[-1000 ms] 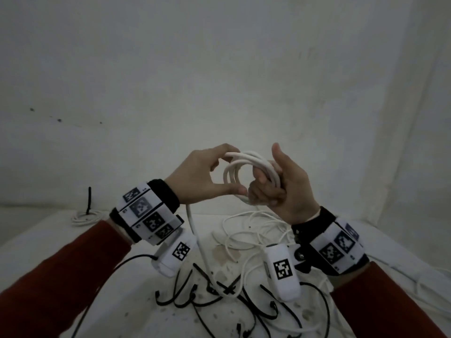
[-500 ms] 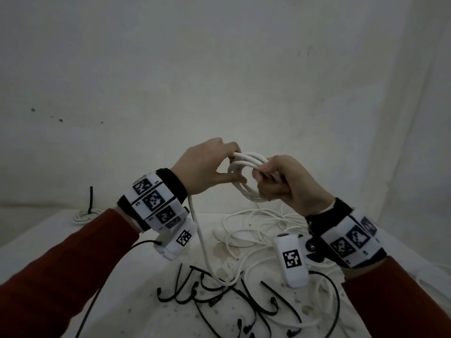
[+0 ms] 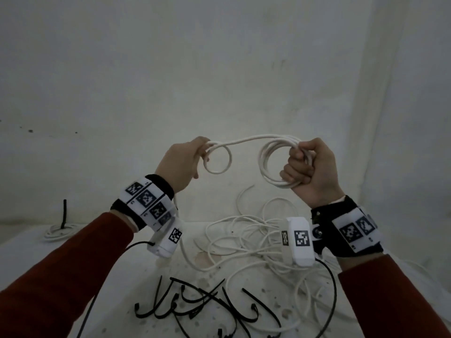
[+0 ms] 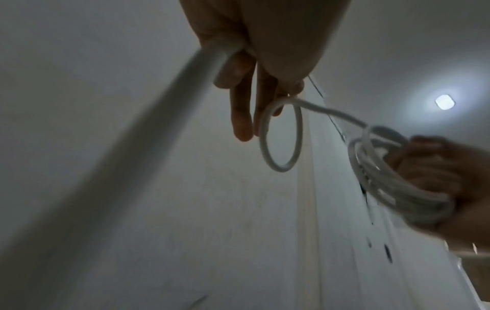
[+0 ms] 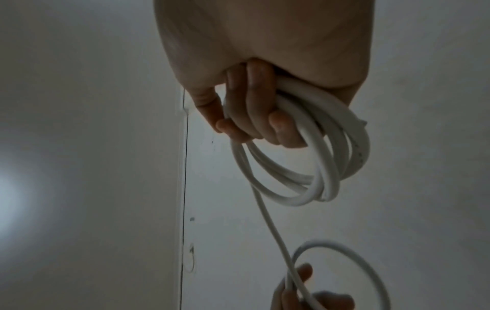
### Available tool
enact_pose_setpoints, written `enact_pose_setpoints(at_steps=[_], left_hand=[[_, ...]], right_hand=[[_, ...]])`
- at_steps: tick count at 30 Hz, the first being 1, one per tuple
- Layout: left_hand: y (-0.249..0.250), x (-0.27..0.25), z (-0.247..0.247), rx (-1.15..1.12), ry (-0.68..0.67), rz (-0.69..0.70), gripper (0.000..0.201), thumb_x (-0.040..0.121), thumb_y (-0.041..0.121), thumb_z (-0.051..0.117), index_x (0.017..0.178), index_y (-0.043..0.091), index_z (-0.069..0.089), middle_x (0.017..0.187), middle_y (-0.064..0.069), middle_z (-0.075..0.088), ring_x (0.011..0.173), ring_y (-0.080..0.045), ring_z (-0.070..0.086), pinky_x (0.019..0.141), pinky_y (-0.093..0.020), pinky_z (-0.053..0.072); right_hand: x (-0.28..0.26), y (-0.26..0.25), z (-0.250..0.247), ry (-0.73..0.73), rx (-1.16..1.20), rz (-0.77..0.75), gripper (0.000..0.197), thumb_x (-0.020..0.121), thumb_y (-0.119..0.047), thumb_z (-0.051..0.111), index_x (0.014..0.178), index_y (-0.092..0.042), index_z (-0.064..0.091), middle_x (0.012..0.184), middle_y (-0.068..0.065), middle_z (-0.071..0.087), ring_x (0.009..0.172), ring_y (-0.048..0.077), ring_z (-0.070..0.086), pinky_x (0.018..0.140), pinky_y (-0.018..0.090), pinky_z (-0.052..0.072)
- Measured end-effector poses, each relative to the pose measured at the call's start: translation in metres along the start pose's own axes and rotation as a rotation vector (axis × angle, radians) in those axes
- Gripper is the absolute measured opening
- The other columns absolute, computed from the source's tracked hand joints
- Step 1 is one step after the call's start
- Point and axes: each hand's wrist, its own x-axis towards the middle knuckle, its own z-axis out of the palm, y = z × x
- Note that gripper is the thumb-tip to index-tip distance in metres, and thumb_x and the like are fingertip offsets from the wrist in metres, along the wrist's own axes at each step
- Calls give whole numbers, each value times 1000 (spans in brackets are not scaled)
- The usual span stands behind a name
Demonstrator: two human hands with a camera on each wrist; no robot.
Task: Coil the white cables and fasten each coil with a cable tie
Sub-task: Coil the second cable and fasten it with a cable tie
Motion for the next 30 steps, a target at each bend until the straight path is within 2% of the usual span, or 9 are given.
enact_pose_setpoints(at_steps=[5, 7, 10, 13, 17, 20, 23, 27, 30], left_hand=[[-22, 18, -12, -122, 192, -266, 22, 100, 15, 37, 87, 14, 55, 75, -2, 65, 35, -14, 52, 39, -21, 42], [-41, 21, -19, -93, 221, -333, 25, 100, 15, 36, 83, 13, 55, 73, -6, 64, 38, -10, 47, 42, -16, 37], [-66, 21, -21, 123, 119, -272, 28, 100, 19, 36, 80, 20, 54, 72, -7, 63, 55, -22, 52, 57, -28, 43], [-71, 16, -12, 232, -20, -279, 28, 102, 23, 34, 84, 18, 55, 77, -14, 61, 63, -31, 52, 61, -40, 46], [-54, 2, 6, 293, -142, -244, 27, 101, 22, 34, 103, 15, 60, 80, -8, 57, 61, -25, 46, 56, -33, 39], [-35, -11, 13, 414, -211, -124, 24, 101, 22, 37, 111, 21, 58, 89, -4, 62, 64, -23, 49, 55, -29, 37], [-13, -20, 9, 413, -147, 66, 12, 93, 16, 53, 105, 20, 55, 83, -3, 67, 54, -23, 53, 46, -26, 34], [5, -27, 1, 439, -173, 354, 40, 72, 4, 75, 95, 24, 49, 71, 2, 63, 47, -19, 55, 35, -22, 33], [25, -28, -6, 460, -202, 512, 15, 84, 20, 56, 97, 25, 51, 74, 7, 63, 52, -16, 57, 36, -20, 31]], right_hand=[[-4, -13, -39, 77, 163, -71, 22, 65, -29, 52, 49, -18, 42, 29, -7, 21, 26, 8, 18, 38, 21, 25], [-9, -17, -55, 79, 211, -91, 22, 58, -30, 61, 49, -19, 44, 30, -8, 22, 26, 8, 19, 38, 21, 28], [-17, -18, -66, 34, 299, -97, 22, 61, -29, 65, 52, -18, 47, 36, -9, 15, 31, 9, 14, 40, 20, 30], [-21, -14, -62, -134, 532, -96, 23, 81, -24, 53, 60, -13, 51, 41, -7, 18, 36, 10, 16, 45, 23, 32], [-21, -18, -42, -167, 780, -251, 24, 90, -21, 44, 70, -10, 48, 42, -2, 32, 38, 13, 28, 51, 26, 35], [-17, -35, -30, -4, 853, -412, 23, 91, -20, 42, 73, -9, 50, 48, -1, 38, 42, 14, 36, 58, 26, 36], [-10, -48, -30, 69, 812, -551, 14, 87, -17, 44, 82, -6, 52, 57, 1, 47, 48, 16, 46, 66, 25, 39], [-4, -58, -32, 215, 578, -660, 24, 102, -20, 34, 87, -11, 51, 77, -1, 59, 61, 13, 55, 76, 27, 42], [1, -62, -31, 375, 458, -735, 23, 103, -18, 37, 87, -13, 53, 86, -3, 71, 65, 11, 62, 68, 24, 50]])
